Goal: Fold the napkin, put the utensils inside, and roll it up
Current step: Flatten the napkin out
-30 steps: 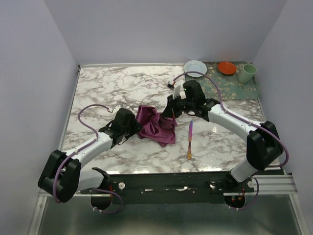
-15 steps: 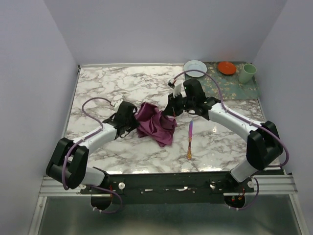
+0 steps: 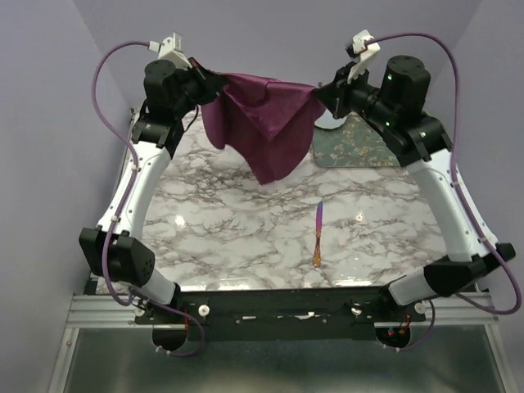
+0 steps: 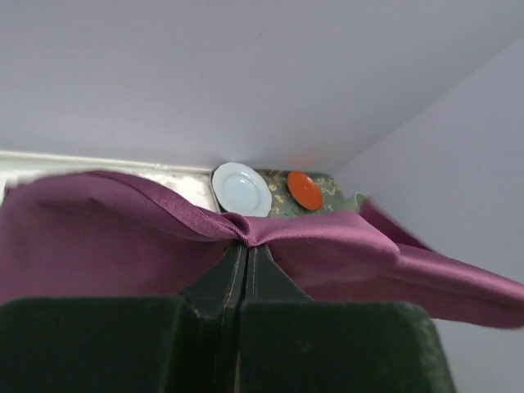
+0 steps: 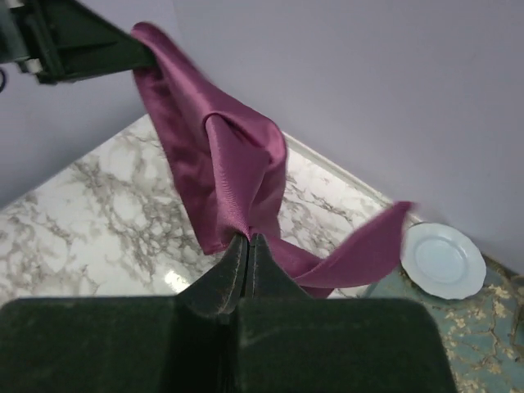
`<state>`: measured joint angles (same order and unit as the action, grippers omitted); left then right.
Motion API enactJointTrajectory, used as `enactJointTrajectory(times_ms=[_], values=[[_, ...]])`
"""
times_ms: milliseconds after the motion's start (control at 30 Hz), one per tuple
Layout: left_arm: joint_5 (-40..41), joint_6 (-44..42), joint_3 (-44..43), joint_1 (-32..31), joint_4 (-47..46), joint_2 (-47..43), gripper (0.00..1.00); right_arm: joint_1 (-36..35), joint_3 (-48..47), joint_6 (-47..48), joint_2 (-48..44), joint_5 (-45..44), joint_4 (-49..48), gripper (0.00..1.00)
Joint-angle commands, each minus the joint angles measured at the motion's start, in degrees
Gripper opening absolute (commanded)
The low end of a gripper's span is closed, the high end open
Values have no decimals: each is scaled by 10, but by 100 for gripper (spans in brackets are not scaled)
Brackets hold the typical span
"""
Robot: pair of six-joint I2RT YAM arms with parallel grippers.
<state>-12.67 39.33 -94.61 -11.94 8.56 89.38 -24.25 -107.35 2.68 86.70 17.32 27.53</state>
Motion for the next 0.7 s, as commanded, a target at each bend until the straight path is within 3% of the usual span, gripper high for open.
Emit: enactJointTrajectory(times_ms=[0, 133, 200, 233, 267, 333, 367, 400, 433, 467, 567, 667], values=[[-39, -55, 20, 40, 74, -61, 0, -84, 83, 26, -82, 32, 60, 1], [-6, -98, 155, 97, 136, -146, 0, -236, 244, 9, -136, 68, 5, 1], [29, -88, 210, 145, 159, -199, 0, -281, 326, -85, -136, 200, -96, 1], [50, -88, 261, 161, 174, -213, 0, -287, 422, -129, -128, 237, -153, 1], [62, -89, 284, 173, 183, -227, 18, -297, 461, -164, -116, 257, -242, 16], [72, -105, 334, 218, 222, -230, 27, -311, 519, -199, -88, 229, -263, 38], [81, -103, 347, 234, 237, -226, 47, -314, 522, -204, -46, 206, -260, 59], [95, -97, 359, 255, 248, -226, 63, -314, 512, -206, -29, 173, -231, 64], [94, -96, 381, 260, 250, -228, 98, -313, 494, -201, -15, 134, -191, 69], [90, -103, 386, 260, 248, -230, 99, -311, 472, -189, -7, 86, -154, 77], [90, -99, 378, 260, 258, -227, 99, -290, 464, -187, -14, 34, -144, 88], [91, -80, 375, 250, 244, -241, 98, -226, 455, -226, 3, 38, -143, 88]])
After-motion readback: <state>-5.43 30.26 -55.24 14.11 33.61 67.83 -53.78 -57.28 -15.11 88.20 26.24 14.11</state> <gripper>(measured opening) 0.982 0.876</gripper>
